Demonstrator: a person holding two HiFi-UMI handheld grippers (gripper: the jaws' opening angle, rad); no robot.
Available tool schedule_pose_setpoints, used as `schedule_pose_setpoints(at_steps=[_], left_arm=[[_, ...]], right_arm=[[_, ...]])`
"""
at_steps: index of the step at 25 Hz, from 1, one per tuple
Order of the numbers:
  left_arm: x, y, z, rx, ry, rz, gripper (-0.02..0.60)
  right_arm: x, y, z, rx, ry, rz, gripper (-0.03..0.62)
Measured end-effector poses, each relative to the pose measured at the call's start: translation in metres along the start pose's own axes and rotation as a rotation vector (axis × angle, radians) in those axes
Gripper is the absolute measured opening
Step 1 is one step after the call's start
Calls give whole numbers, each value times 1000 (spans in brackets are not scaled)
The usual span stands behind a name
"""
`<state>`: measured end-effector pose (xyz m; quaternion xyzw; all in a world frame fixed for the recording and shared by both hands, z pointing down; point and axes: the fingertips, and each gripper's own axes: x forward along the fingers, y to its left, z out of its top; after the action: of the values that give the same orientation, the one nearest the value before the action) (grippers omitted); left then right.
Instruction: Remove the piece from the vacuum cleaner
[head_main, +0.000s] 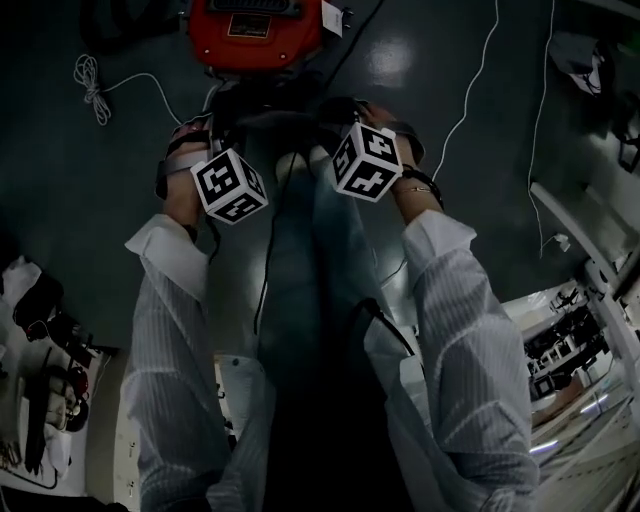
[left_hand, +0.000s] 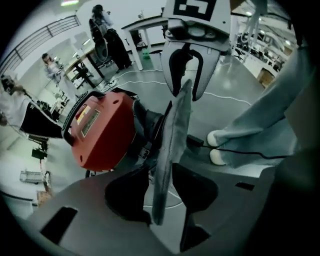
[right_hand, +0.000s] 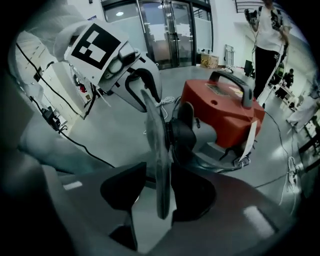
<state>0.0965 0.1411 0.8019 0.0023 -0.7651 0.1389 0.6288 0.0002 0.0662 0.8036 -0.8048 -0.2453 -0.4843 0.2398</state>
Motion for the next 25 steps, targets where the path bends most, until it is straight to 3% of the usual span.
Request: schedule_pose_setpoints(at_steps=[2,3,5,9,25], left_arm=[[9,0,0,48,30,15,141],[11,-1,0,65,38,18,102],[13,-3,0,105,48,23,18],[12,-14,-3,140,58,6,14],[2,-56,-12,70,87,-9,12]], right_arm=[[9,-4,-4,-10,27,-17,122],[11,-6,-4,-12,32,-34,68],[14,-7,-2,-9,25,-53,24],[12,1,-4,1,9,-52,14],[14,42,-9,71,-27,-17,14]])
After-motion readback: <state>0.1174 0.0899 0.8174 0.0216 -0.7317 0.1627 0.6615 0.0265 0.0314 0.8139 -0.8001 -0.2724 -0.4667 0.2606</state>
